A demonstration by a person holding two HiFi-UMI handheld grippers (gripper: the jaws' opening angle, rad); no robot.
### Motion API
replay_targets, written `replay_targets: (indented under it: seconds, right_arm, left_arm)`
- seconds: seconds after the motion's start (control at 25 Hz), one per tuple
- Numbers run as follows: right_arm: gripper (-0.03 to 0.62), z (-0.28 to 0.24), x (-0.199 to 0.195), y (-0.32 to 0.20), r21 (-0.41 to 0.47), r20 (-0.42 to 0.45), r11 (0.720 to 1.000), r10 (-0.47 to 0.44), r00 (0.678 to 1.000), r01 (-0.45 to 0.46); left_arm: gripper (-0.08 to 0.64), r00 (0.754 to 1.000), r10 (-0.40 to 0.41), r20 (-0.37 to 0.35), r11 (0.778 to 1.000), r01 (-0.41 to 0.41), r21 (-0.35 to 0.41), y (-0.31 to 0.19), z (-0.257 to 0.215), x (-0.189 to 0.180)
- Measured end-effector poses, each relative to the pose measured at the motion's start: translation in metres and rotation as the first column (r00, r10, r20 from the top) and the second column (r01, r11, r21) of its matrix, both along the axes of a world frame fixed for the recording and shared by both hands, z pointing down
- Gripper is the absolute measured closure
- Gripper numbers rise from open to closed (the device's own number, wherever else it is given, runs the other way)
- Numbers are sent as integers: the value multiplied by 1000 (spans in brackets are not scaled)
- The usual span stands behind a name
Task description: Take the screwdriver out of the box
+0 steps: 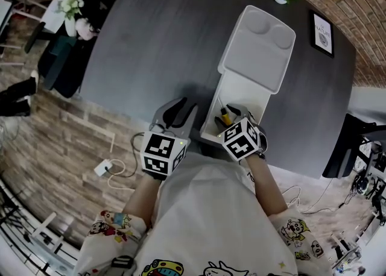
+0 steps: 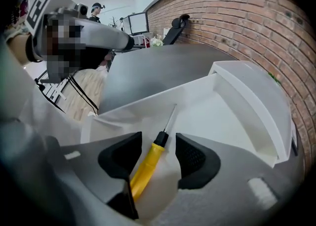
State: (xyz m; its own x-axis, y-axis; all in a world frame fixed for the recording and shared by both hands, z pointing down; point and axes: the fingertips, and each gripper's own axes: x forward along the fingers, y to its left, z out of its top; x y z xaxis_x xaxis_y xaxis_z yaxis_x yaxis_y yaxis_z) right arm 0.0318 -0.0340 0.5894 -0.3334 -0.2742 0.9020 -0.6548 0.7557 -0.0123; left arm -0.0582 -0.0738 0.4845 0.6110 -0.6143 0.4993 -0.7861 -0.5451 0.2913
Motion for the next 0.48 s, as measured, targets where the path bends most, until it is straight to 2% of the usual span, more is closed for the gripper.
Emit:
replay_targets:
  seconds: [0.48]
  right_arm:
    - [385, 1, 2, -1, 23, -19, 1000, 4, 1000, -4]
  left_arm:
    - [439, 1000, -12, 2, 1000, 12, 0, -4, 2, -4]
